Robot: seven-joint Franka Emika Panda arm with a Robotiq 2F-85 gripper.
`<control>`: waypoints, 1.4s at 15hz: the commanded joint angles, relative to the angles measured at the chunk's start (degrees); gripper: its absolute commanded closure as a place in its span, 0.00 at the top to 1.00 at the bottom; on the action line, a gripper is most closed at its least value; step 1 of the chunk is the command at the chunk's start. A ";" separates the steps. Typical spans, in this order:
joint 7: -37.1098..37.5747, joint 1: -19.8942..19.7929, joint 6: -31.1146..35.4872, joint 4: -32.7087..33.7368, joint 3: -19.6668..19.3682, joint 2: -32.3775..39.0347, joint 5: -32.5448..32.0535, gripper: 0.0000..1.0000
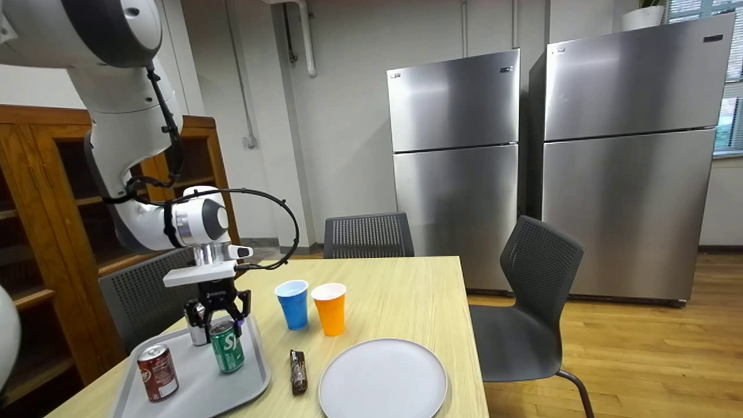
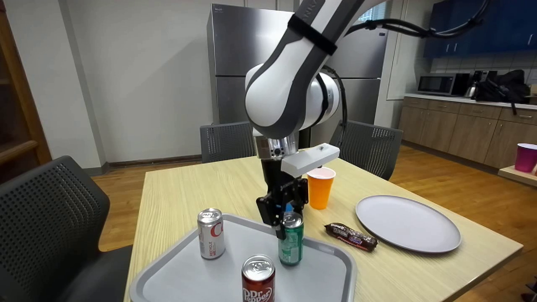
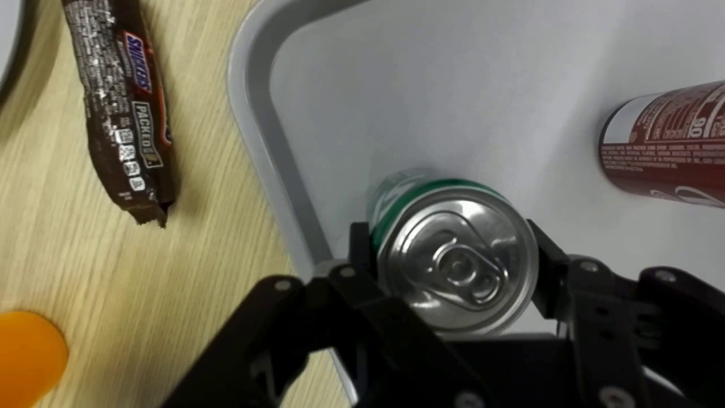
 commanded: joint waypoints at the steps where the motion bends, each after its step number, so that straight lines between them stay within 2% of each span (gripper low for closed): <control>1: -1.04 -0.49 -2.31 -1.09 0.24 -5.05 1.39 0.38; 10: -2.41 -4.44 -3.33 -4.23 -1.93 -13.66 1.32 0.38; 21: -2.70 -13.35 -3.18 -6.96 -9.43 -17.22 1.55 0.38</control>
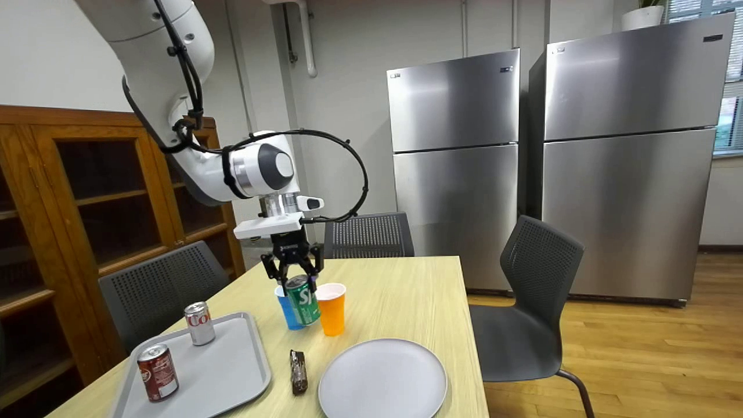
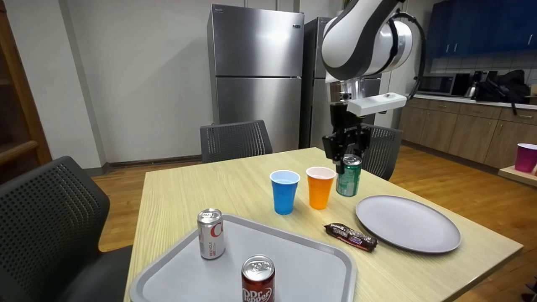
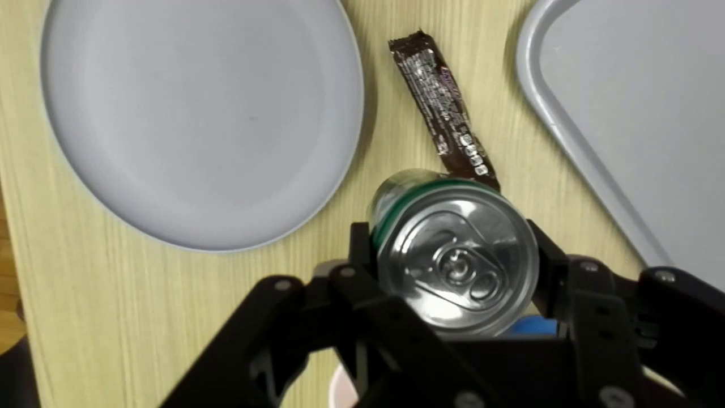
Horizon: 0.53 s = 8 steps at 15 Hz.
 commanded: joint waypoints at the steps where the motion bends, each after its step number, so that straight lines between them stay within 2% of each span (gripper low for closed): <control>1: -1.22 -2.74 -1.45 -1.47 -1.96 -2.50 1.31 0.38; 8: 0.37 -6.92 -2.86 0.15 -6.43 -0.43 1.73 0.38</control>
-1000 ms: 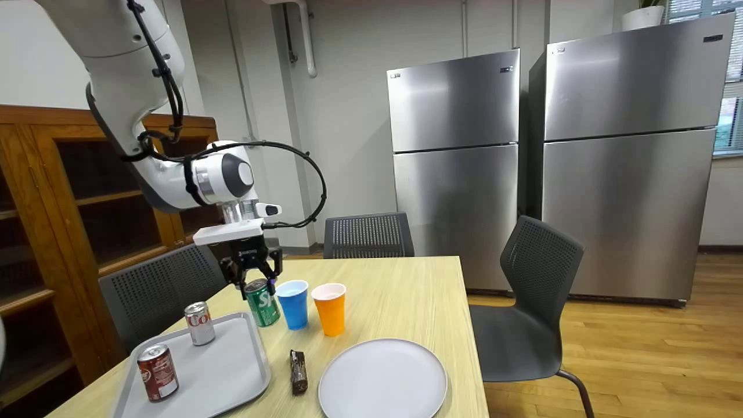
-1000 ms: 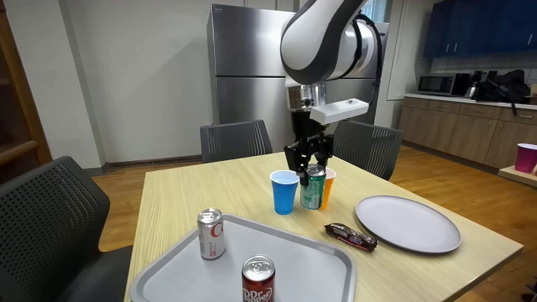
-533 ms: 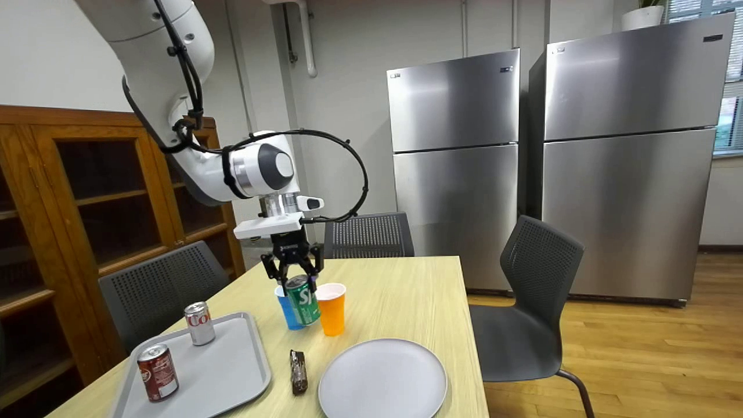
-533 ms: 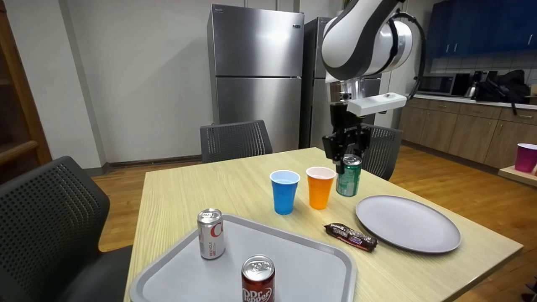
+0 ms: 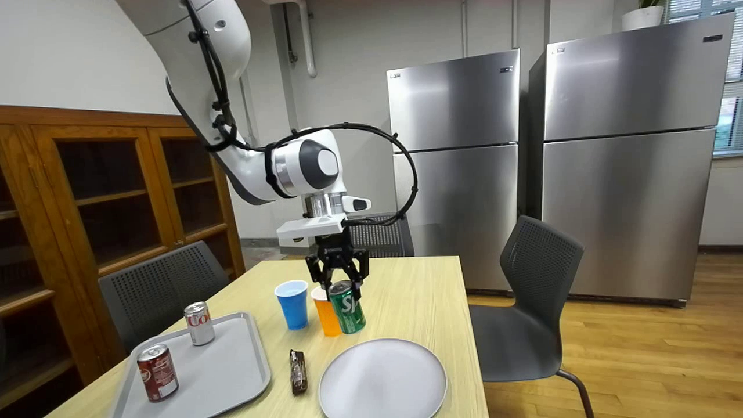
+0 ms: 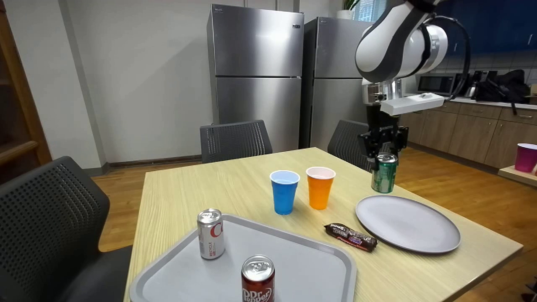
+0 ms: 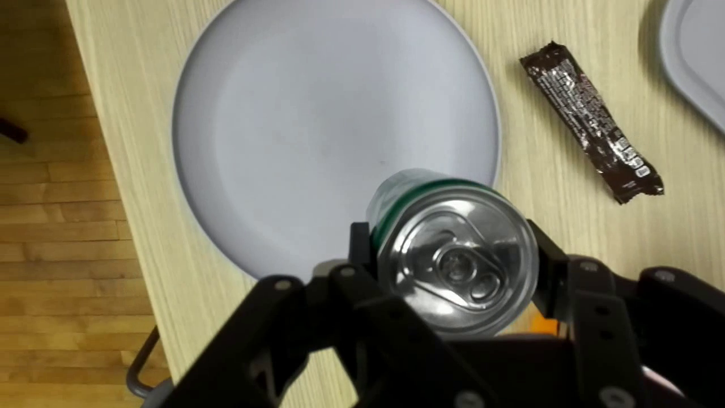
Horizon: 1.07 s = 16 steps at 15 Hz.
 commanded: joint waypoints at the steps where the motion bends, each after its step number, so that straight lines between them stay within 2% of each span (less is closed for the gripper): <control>1: 0.61 -1.76 -2.54 0.81 -1.21 -0.15 1.91 0.38; 9: 2.70 -4.14 -3.20 3.78 -3.93 5.55 4.71 0.38; 16: 4.44 -5.31 -5.04 10.24 -4.64 12.79 7.91 0.38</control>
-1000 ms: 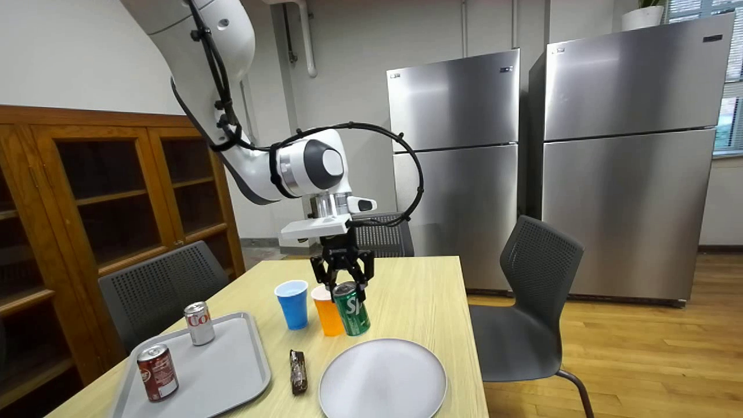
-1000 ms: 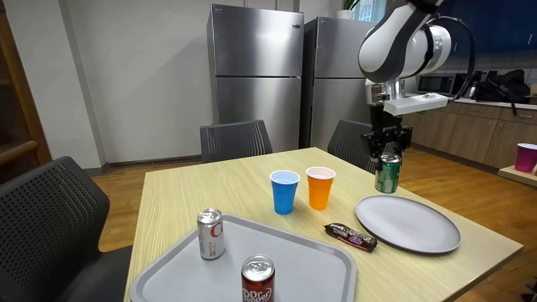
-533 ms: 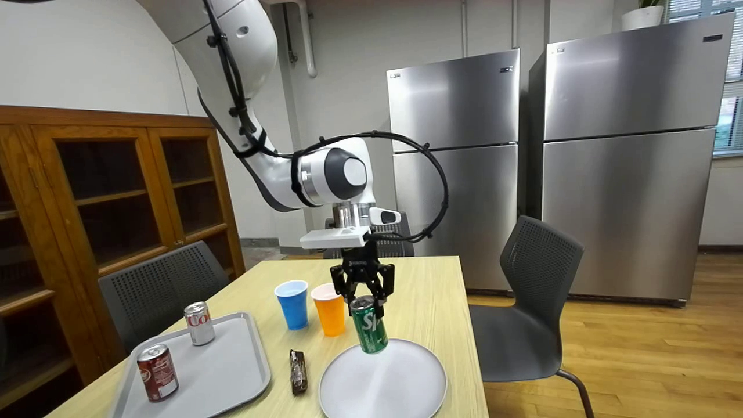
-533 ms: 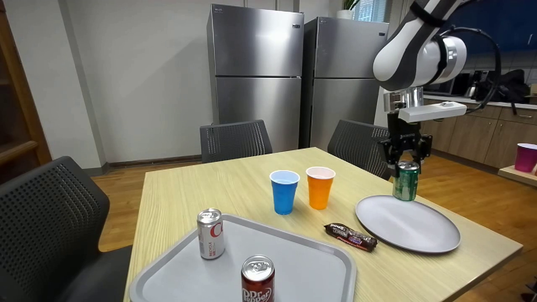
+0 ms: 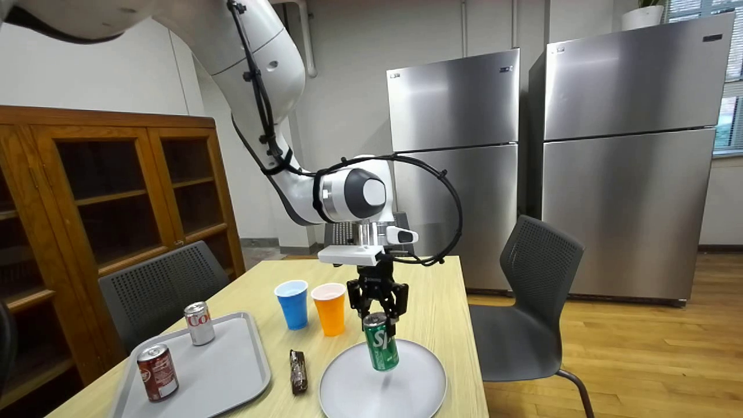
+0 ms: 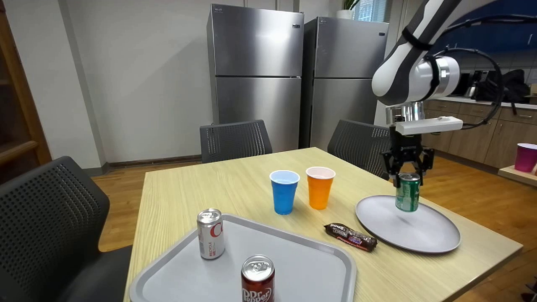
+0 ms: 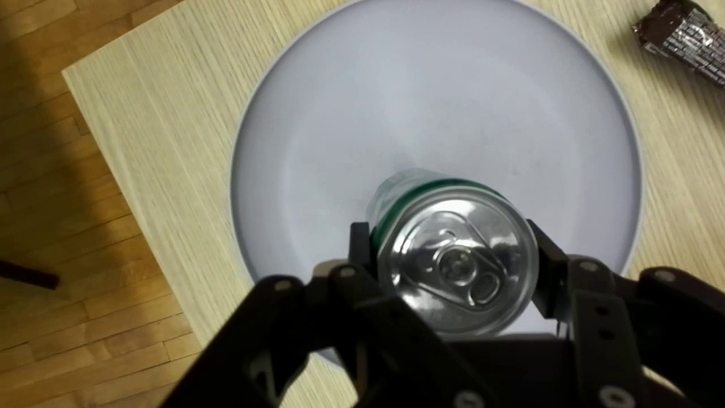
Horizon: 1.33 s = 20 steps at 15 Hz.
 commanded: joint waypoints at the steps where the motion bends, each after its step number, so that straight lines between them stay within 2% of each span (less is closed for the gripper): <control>1: 1.96 -0.85 -4.03 5.44 -0.07 3.41 1.73 0.38; 13: 3.45 -2.41 -7.93 12.50 -0.83 9.45 3.59 0.38; 14: 3.51 -2.39 -8.07 12.63 -0.87 9.51 3.50 0.76; 15: 3.51 -2.42 -8.24 12.70 -0.86 9.42 3.52 0.89; 17: 3.45 -2.46 -8.60 12.78 -0.84 8.93 3.56 0.99; 20: 3.41 -2.28 -8.28 12.41 -0.84 7.53 3.40 1.00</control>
